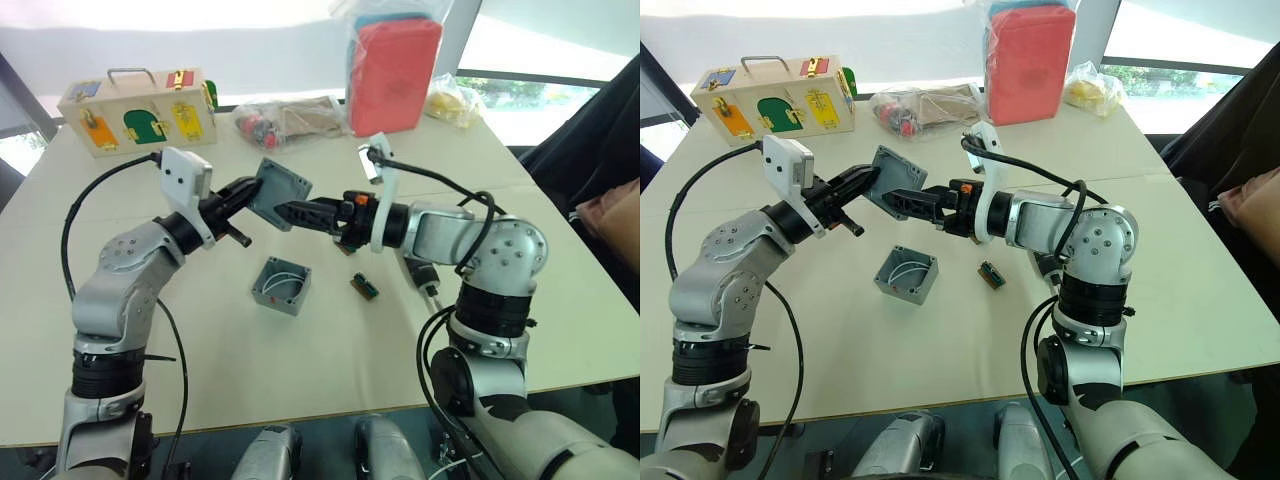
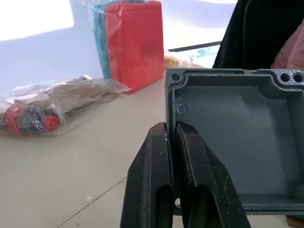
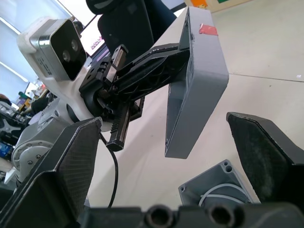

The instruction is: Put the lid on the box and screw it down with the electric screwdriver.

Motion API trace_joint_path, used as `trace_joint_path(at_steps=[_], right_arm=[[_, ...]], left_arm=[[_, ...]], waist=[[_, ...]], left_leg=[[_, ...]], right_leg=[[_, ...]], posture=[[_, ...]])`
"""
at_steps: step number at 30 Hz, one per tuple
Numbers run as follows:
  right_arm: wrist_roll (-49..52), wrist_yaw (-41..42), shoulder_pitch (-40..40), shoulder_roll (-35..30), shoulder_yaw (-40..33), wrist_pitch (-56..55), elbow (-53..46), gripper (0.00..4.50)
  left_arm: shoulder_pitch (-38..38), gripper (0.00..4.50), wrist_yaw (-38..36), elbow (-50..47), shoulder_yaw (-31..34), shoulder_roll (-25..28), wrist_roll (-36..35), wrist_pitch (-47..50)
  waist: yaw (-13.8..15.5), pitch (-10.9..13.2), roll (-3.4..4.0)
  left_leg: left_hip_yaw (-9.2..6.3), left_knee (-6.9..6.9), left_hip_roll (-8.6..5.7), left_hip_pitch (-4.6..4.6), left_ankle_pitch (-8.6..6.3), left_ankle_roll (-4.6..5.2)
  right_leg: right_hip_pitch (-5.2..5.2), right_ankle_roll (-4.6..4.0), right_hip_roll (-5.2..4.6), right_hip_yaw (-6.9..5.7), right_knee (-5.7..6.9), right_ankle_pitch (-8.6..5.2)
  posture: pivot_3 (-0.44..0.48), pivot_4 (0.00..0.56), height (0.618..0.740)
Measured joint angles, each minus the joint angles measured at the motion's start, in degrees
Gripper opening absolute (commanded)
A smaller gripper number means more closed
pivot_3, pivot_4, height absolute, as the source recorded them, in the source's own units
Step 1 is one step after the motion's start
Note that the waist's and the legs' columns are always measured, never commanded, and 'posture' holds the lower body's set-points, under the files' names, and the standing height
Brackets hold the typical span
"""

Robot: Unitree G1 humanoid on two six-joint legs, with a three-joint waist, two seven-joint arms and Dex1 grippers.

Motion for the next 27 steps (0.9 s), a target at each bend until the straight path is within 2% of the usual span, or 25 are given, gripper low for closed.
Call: trace_joint_path(at_steps=[3,6,8,13,16,17,19,22,24,25,27], right_arm=[[0.1,-1.5,0.0,1.0,-0.1,0.1,0.0,2.17],[0.0,-3.0,0.1,1.3,-0.3,0.0,0.0,0.88],[-0.5,-4.1,0.3,1.3,-0.3,0.0,0.2,0.26],[-0.5,-5.1,0.6,2.1,-0.3,-0.2,0.2,0.20],[-0.6,-5.0,0.6,1.4,0.1,-0.3,0.2,0.20],[-1.2,-4.0,0.6,-0.3,1.5,-1.2,-0.1,0.20],[-3.7,0.3,0.5,-6.8,7.8,-4.0,-3.1,0.20],[-11.5,11.7,1.2,-19.8,18.9,-15.0,-10.7,0.20],[-16.2,16.9,2.2,-24.0,23.5,-22.0,-12.5,0.20],[-20.0,20.7,3.3,-27.2,27.2,-27.2,-13.2,0.20],[-27.5,25.2,4.9,-31.3,32.5,-37.7,-13.5,0.20]], left_arm=[[0.5,0.00,0.0,0.0,0.0,-0.5,-0.1,-0.5],[0.5,0.00,0.4,-0.1,0.2,-0.6,-0.6,-0.7],[0.4,0.00,0.6,-0.5,0.6,-1.0,-0.7,-1.2],[0.8,0.00,1.3,-0.7,0.5,-1.0,-0.9,-0.8],[1.1,0.92,1.0,-0.8,0.8,-0.3,-2.3,0.6],[1.5,1.38,0.1,-0.9,0.8,0.4,-3.3,1.6],[2.4,2.16,-2.6,-0.8,0.4,2.8,-5.0,3.8],[3.0,3.41,-9.5,-0.5,0.2,9.4,-7.9,7.1],[2.9,4.23,-13.2,-0.3,0.3,11.9,-9.3,7.7],[2.9,4.43,-16.6,0.0,0.2,13.9,-10.3,8.1],[2.8,4.43,-22.3,1.9,-0.4,18.4,-10.7,8.0]], waist=[[0.0,0.0,0.00],[0.0,0.0,0.00],[0.0,0.0,0.00],[-0.1,0.0,0.06],[-0.1,0.0,0.07],[-0.1,0.0,0.08],[0.0,0.0,0.09],[-0.1,0.0,0.08],[-0.1,0.0,0.08],[-0.1,0.0,0.07],[-0.2,0.0,0.06]], left_leg=[[0.00,-0.01,0.00,-0.01,0.00,0.00],[0.00,-0.01,-0.01,-0.01,0.00,0.00],[0.00,-0.01,0.00,-0.01,0.00,0.00],[0.03,-0.04,0.00,-0.01,0.00,0.00],[0.03,-0.04,0.00,-0.01,0.00,0.00],[0.04,-0.05,-0.01,-0.01,0.00,0.00],[0.04,-0.05,-0.02,-0.09,0.00,0.01],[0.07,-0.06,-0.02,-0.12,-0.02,0.03],[0.10,-0.06,-0.01,-0.09,-0.02,0.03],[0.11,-0.06,0.01,-0.08,-0.02,0.03],[0.14,-0.06,0.03,-0.09,-0.02,0.03]], right_leg=[[-0.02,0.00,0.00,0.00,0.01,0.00],[-0.02,0.00,0.00,0.00,0.00,0.00],[-0.02,0.00,0.00,0.00,0.00,0.00],[-0.06,0.00,0.01,0.06,0.02,0.00],[-0.06,0.00,0.01,0.07,0.01,0.00],[-0.06,0.00,0.01,0.07,0.01,0.00],[-0.14,0.01,0.02,0.05,0.01,-0.01],[-0.17,0.03,0.04,0.01,-0.01,-0.02],[-0.16,0.03,0.04,0.02,0.00,-0.02],[-0.15,0.03,0.05,0.01,0.00,-0.02],[-0.18,0.04,0.10,0.01,0.01,-0.02]], posture=[[0.000,0.150,0.740],[0.000,0.150,0.740],[0.000,0.150,0.740],[0.000,0.150,0.740],[0.000,0.150,0.740],[0.000,0.150,0.740],[0.000,0.150,0.740],[0.000,0.150,0.740],[0.000,0.150,0.740],[0.000,0.150,0.740],[0.000,0.150,0.740]])
